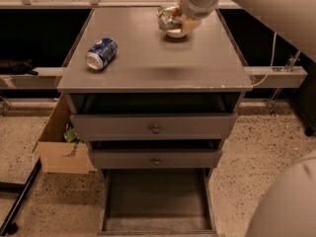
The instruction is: Pick 7up can from bottom drawer and place on counter
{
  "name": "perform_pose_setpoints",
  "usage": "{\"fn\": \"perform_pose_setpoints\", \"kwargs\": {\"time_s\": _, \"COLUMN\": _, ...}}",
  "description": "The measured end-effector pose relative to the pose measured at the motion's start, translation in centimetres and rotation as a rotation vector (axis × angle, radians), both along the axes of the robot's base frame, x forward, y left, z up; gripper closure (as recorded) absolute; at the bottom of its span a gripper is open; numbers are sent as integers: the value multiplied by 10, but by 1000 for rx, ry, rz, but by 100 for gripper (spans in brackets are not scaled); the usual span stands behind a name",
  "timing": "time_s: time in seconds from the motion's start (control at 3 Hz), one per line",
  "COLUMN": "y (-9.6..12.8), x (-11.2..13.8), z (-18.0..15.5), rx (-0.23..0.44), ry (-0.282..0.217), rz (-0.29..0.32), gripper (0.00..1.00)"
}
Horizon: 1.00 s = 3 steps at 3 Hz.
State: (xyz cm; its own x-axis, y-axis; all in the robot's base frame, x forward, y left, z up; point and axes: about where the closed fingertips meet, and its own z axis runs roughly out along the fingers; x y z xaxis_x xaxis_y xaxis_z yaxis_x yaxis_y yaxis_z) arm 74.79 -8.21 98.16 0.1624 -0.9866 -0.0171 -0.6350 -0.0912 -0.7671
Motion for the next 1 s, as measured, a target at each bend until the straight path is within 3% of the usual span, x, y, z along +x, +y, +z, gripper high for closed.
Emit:
{"fn": "perform_pose_setpoints", "kwargs": {"time_s": 0.67, "y": -37, "x": -29, "z": -53, "rx": 75, "ry": 83, "rz": -114, "gripper": 100}}
{"fn": "perform_pose_setpoints", "kwargs": {"time_s": 1.0, "y": -37, "x": -29, "z": -53, "rx": 75, "ry": 83, "rz": -114, "gripper": 100}}
